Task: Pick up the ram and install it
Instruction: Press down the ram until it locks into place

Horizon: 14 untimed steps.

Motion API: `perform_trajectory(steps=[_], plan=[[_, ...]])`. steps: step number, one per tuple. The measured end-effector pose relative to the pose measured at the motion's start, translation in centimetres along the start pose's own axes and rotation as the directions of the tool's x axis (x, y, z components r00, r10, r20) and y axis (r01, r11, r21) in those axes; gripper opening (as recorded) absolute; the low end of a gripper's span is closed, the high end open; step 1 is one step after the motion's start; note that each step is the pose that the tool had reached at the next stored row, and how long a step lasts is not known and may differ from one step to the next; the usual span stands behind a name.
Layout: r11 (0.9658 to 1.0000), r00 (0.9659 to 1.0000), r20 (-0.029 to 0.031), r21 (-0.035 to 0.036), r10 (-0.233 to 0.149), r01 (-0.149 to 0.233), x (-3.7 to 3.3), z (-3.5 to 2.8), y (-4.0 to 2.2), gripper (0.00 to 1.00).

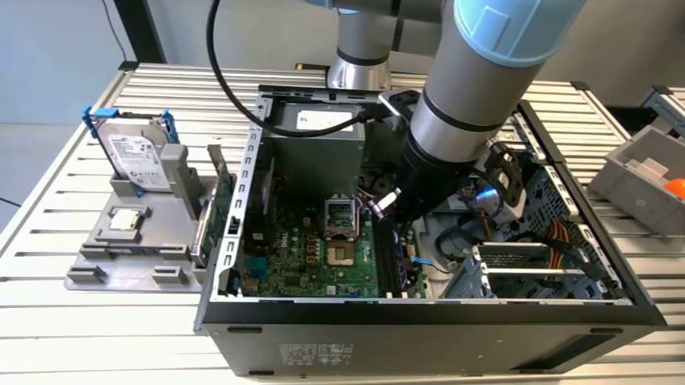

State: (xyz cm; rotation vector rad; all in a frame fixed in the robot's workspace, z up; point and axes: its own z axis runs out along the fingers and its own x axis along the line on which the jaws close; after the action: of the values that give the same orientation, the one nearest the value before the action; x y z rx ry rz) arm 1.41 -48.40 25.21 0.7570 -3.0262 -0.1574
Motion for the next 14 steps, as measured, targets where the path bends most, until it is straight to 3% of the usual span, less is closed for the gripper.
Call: perform_trajectory(steps=[4,8,11,14], plan=[[0.9991,0.9992,0.0002,-0.0081,-0.041,0.041,-0.08,0.01,-0.04,0.00],[0.9961,0.9961,-0.0034,-0.0106,-0.088,0.088,-0.17,0.00,-0.08,0.00],[0.9909,0.9909,-0.0082,-0.0114,-0.134,0.134,-0.19,0.00,-0.10,0.00],[0.9823,0.9823,-0.0134,-0.0127,-0.187,0.187,-0.19,0.00,-0.10,0.00]])
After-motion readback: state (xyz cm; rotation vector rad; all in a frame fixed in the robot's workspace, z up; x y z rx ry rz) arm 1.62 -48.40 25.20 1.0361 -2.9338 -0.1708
